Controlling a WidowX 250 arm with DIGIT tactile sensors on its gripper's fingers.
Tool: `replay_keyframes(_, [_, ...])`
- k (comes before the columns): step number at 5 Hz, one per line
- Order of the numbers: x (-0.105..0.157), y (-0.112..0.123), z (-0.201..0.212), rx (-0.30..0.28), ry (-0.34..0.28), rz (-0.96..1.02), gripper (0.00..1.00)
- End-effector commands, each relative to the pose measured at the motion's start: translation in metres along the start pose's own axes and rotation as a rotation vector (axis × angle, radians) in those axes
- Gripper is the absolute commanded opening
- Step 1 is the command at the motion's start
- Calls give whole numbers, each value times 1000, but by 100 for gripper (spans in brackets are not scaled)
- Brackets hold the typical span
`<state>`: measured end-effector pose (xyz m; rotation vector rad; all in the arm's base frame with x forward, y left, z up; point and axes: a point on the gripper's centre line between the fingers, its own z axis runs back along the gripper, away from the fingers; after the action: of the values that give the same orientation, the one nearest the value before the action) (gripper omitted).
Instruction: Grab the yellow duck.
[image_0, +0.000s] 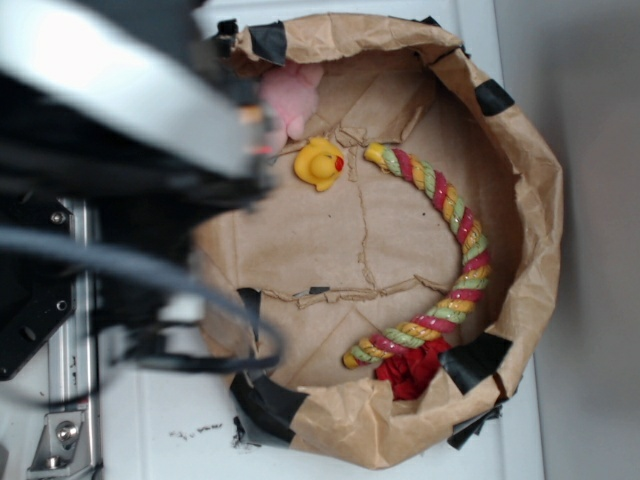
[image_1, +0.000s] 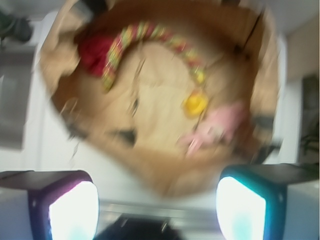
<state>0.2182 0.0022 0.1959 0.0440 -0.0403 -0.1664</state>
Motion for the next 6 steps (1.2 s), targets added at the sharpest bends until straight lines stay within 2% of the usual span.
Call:
replay_keyframes(1, [39,18,-77,103,-18,-442,100])
replay_keyframes(2, [35,48,-107,53,-29,-512,100])
replay_keyframes(3, [33,64,-127,22,-28,-558,100])
replay_keyframes(4, [30,75,-131,47,-33,-542,100])
replay_keyframes(6, [30,75,-131,47,-33,-542,100])
